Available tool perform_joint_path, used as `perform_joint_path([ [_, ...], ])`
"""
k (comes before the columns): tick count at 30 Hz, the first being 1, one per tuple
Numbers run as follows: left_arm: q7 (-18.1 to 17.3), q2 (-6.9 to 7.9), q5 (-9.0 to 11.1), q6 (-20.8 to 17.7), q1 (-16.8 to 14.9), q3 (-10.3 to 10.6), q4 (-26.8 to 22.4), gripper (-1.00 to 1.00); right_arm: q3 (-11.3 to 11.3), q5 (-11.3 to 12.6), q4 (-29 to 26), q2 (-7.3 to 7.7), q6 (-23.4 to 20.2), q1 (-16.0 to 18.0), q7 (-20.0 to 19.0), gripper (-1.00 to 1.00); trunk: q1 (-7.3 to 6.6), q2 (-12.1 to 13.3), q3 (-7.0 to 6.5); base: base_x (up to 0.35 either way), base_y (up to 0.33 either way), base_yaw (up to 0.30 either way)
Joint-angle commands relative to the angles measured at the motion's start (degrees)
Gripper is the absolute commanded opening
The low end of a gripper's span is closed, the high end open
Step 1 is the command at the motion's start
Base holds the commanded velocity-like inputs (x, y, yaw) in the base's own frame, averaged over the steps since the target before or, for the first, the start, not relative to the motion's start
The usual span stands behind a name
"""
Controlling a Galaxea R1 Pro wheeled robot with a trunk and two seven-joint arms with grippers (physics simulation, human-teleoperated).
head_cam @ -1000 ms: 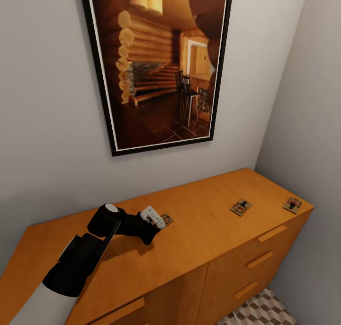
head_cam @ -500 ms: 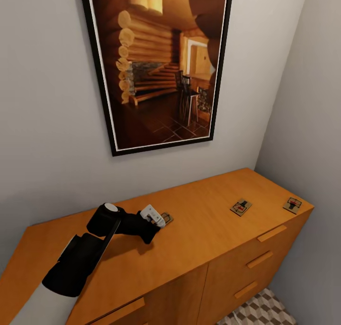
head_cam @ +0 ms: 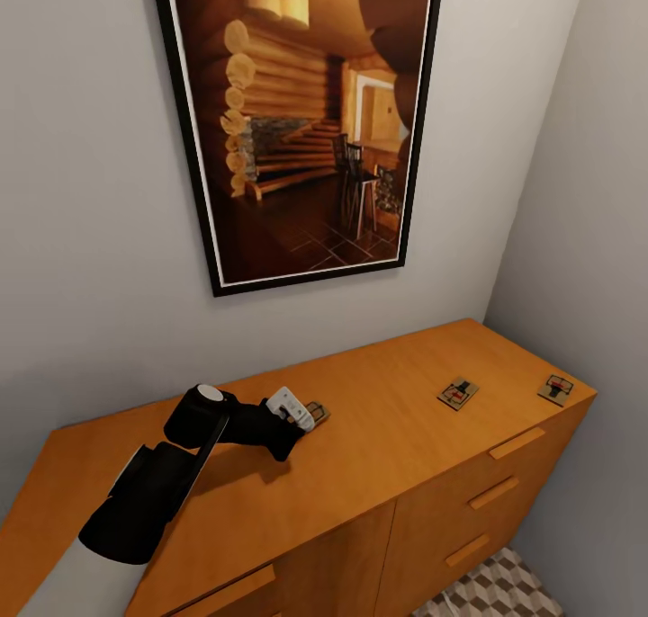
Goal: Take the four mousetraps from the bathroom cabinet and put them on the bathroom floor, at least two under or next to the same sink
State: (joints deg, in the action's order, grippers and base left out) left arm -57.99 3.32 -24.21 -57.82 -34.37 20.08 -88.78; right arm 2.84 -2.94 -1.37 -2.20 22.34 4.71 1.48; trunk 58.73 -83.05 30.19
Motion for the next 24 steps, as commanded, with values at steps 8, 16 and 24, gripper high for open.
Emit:
perform_joint_path([
  [8, -0.6, 0.09, -0.8, -0.1, -0.1, 0.0, -0.1, -1.00, 0.2, -0.2, 0.0, 0.00, 0.2, 0.0, 0.2, -1.00, 0.00, 0.0, 0.06, 0.000, 0.000, 0.000],
  [16, -0.6, 0.20, -0.7, 0.0, -0.1, 0.1, 0.0, -1.00, 0.2, -0.2, 0.0, 0.00, 0.2, 0.0, 0.2, -1.00, 0.00, 0.0, 0.06, -0.053, -0.014, 0.000],
  [24, -0.5, 0.21, -0.7, 0.0, -0.1, 0.1, 0.0, -1.00, 0.2, -0.2, 0.0, 0.00, 0.1, 0.0, 0.2, -1.00, 0.00, 0.0, 0.06, -0.271, -0.128, 0.000],
])
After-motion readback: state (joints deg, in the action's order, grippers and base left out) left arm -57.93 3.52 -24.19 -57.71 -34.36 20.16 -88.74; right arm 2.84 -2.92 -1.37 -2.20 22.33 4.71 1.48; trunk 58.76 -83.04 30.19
